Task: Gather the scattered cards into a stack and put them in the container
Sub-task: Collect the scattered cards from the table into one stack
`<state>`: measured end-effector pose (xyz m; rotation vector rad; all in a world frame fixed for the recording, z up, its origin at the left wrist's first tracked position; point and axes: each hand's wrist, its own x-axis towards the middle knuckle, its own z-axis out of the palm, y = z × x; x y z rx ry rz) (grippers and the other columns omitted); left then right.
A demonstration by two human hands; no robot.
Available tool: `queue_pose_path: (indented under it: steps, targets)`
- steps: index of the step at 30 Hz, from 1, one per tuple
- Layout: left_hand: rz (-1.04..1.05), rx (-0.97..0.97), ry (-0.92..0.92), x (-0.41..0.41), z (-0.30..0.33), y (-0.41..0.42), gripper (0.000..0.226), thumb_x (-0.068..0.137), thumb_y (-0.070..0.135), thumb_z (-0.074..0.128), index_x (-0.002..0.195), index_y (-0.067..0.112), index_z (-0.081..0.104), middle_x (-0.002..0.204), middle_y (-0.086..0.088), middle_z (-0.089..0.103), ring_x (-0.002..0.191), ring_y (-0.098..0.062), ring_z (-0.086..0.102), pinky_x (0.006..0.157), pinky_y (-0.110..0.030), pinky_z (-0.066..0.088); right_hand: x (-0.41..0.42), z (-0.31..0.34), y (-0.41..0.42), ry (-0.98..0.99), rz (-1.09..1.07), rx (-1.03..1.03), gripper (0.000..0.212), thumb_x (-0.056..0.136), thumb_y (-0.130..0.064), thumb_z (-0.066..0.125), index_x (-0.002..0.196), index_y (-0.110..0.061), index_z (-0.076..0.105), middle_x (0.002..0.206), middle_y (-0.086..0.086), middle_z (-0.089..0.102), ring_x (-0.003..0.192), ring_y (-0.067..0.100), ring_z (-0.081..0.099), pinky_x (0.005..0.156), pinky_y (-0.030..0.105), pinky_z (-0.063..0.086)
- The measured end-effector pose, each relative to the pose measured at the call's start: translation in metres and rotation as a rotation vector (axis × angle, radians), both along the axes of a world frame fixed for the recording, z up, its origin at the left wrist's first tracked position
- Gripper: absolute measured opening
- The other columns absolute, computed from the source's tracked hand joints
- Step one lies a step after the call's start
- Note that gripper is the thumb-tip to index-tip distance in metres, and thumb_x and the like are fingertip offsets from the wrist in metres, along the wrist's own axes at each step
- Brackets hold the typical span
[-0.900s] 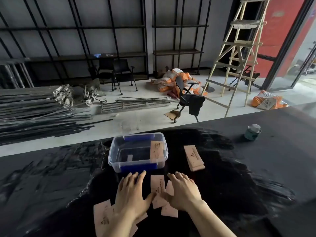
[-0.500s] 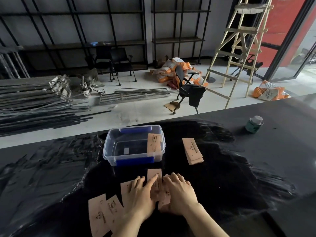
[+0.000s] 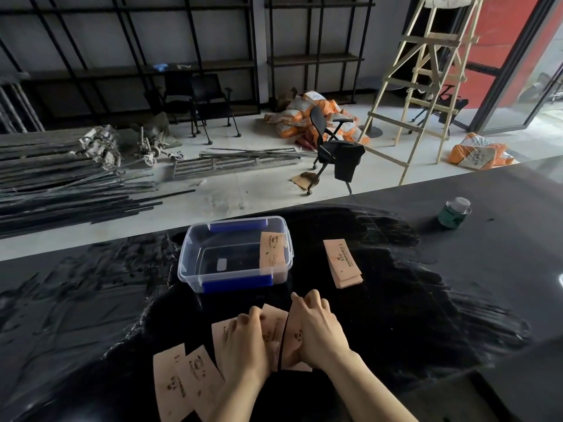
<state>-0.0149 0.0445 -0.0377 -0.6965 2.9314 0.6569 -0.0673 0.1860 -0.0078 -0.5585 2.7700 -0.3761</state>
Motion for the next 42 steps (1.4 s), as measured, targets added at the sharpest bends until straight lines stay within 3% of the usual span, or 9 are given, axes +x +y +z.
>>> queue_pose_path:
  steps: [2, 7, 13, 19, 25, 29, 32, 37, 42]
  targets:
    - [0.047, 0.068, -0.006, -0.001, 0.004, -0.002, 0.056, 0.078, 0.032, 0.082, 0.124, 0.035, 0.049, 0.118, 0.005, 0.062, 0.112, -0.016, 0.062, 0.094, -0.033, 0.052, -0.004, 0.000, -0.001, 0.000, -0.043, -0.079, 0.090, 0.070, -0.006, 0.087, 0.145, -0.023, 0.041, 0.133, 0.004, 0.040, 0.117, 0.025, 0.048, 0.073, 0.026, 0.049]
    - [0.167, 0.271, 0.117, -0.008, 0.003, -0.006, 0.045, 0.086, 0.007, 0.067, 0.117, 0.035, 0.051, 0.112, 0.009, 0.054, 0.083, -0.004, 0.060, 0.058, -0.020, 0.042, -0.018, 0.004, 0.000, -0.122, -0.200, -0.339, 0.057, 0.079, 0.011, 0.064, 0.128, -0.020, 0.067, 0.118, 0.000, 0.057, 0.107, 0.021, 0.060, 0.083, 0.027, 0.056]
    - [0.190, 0.661, 0.202, -0.014, 0.007, -0.023, 0.044, 0.093, -0.002, 0.062, 0.106, 0.040, 0.059, 0.118, 0.005, 0.062, 0.095, -0.006, 0.063, 0.064, -0.015, 0.048, -0.027, 0.013, -0.002, -0.366, -0.348, -0.619, 0.031, 0.097, -0.002, 0.059, 0.102, -0.032, 0.067, 0.102, -0.005, 0.070, 0.090, 0.009, 0.070, 0.060, 0.018, 0.056]
    - [0.130, 0.897, 0.252, -0.009, 0.013, -0.029, 0.036, 0.091, 0.007, 0.071, 0.113, 0.035, 0.066, 0.114, 0.004, 0.069, 0.105, -0.014, 0.068, 0.076, -0.024, 0.054, -0.021, 0.000, -0.011, -0.195, -0.447, -0.683, 0.027, 0.093, 0.000, 0.061, 0.102, -0.024, 0.068, 0.105, 0.000, 0.069, 0.092, 0.013, 0.068, 0.065, 0.022, 0.057]
    - [0.007, 0.710, 0.242, -0.006, 0.010, -0.024, 0.037, 0.087, 0.012, 0.080, 0.106, 0.041, 0.068, 0.101, 0.014, 0.076, 0.097, 0.000, 0.071, 0.071, -0.011, 0.058, -0.013, -0.010, -0.013, -0.150, -0.358, -0.672, 0.036, 0.087, 0.003, 0.065, 0.099, -0.030, 0.062, 0.092, -0.007, 0.071, 0.082, 0.006, 0.070, 0.058, 0.015, 0.054]
    - [-0.153, 0.481, 0.223, -0.006, 0.015, -0.020, 0.043, 0.091, 0.010, 0.073, 0.121, 0.041, 0.066, 0.113, 0.019, 0.073, 0.107, 0.003, 0.068, 0.094, -0.023, 0.059, -0.010, -0.012, -0.011, -0.085, -0.220, -0.683, 0.054, 0.084, 0.007, 0.070, 0.123, -0.028, 0.061, 0.092, -0.013, 0.069, 0.086, -0.001, 0.070, 0.068, 0.011, 0.055]
    - [-0.238, 0.280, 0.248, -0.008, 0.020, -0.014, 0.049, 0.092, 0.012, 0.072, 0.130, 0.040, 0.057, 0.122, 0.020, 0.070, 0.112, 0.002, 0.066, 0.099, -0.026, 0.057, -0.006, -0.010, -0.009, 0.024, -0.125, -0.653, 0.050, 0.078, 0.003, 0.067, 0.117, -0.028, 0.070, 0.095, -0.012, 0.072, 0.081, 0.003, 0.071, 0.068, 0.017, 0.057]
    - [-0.286, 0.096, 0.250, -0.001, 0.019, -0.016, 0.050, 0.089, 0.012, 0.072, 0.121, 0.042, 0.047, 0.117, 0.017, 0.067, 0.092, 0.004, 0.058, 0.067, -0.005, 0.041, -0.001, -0.015, 0.004, 0.210, 0.072, -0.356, 0.032, 0.087, -0.019, 0.066, 0.116, -0.032, 0.064, 0.105, -0.010, 0.067, 0.096, 0.014, 0.065, 0.071, 0.031, 0.056]
    - [-0.271, -0.009, 0.204, 0.011, 0.010, -0.025, 0.047, 0.085, 0.021, 0.076, 0.112, 0.046, 0.046, 0.100, 0.018, 0.071, 0.078, 0.005, 0.053, 0.056, -0.006, 0.030, 0.003, -0.021, 0.006, 0.282, 0.122, -0.327, 0.023, 0.092, -0.027, 0.059, 0.115, -0.029, 0.062, 0.109, -0.009, 0.063, 0.099, 0.015, 0.060, 0.070, 0.028, 0.053]
